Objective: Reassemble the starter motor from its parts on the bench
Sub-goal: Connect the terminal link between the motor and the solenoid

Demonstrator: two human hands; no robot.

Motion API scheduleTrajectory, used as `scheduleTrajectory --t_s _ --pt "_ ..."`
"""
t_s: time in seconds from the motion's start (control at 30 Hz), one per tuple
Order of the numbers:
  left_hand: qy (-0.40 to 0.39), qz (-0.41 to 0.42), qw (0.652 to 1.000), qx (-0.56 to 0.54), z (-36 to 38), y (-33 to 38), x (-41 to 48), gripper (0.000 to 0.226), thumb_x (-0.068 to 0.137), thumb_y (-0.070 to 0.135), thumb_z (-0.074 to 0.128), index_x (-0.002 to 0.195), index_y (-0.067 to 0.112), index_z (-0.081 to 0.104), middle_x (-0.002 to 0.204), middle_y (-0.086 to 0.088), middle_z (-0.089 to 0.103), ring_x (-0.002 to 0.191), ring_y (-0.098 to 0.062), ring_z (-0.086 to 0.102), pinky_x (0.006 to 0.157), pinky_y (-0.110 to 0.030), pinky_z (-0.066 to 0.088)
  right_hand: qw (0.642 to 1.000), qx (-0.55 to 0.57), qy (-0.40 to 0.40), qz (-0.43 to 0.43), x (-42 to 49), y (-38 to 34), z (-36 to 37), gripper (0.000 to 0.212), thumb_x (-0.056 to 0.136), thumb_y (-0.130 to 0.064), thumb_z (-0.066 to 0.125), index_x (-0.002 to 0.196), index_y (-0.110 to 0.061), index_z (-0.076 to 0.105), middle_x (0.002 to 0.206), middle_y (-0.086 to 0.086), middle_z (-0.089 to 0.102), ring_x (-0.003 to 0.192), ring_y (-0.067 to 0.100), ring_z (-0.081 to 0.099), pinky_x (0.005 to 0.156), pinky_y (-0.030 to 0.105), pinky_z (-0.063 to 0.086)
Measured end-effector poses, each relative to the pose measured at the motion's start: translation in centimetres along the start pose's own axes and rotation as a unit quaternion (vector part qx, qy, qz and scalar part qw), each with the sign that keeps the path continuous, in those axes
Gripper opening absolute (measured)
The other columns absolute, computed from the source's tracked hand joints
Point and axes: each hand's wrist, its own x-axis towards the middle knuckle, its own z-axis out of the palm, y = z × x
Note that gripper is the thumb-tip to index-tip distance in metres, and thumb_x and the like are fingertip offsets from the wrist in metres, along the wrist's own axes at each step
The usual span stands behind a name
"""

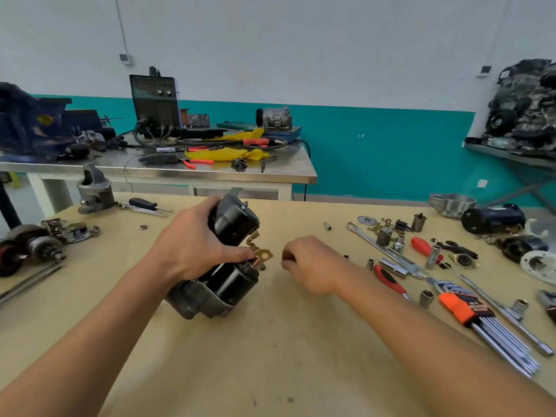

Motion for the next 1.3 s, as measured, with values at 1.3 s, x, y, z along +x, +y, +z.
scheduleTrajectory --t_s 1.3 --pt "0.135 0.071 0.986 0.064 1.2 0.2 -1.3 0.069 0.061 0.097 0.048 0.102 0.041 0.049 0.076 0.018 0.059 0.07 -0.002 0.056 0.055 -0.028 0.043 0.985 0.132 0.104 -0.032 -4.5 -5.3 -0.4 0.063 0.099 -0.061 0.032 0.053 -0.022 0.045 0.052 -0.005 0.045 0.051 0.018 0.046 0.051 0.034 0.036"
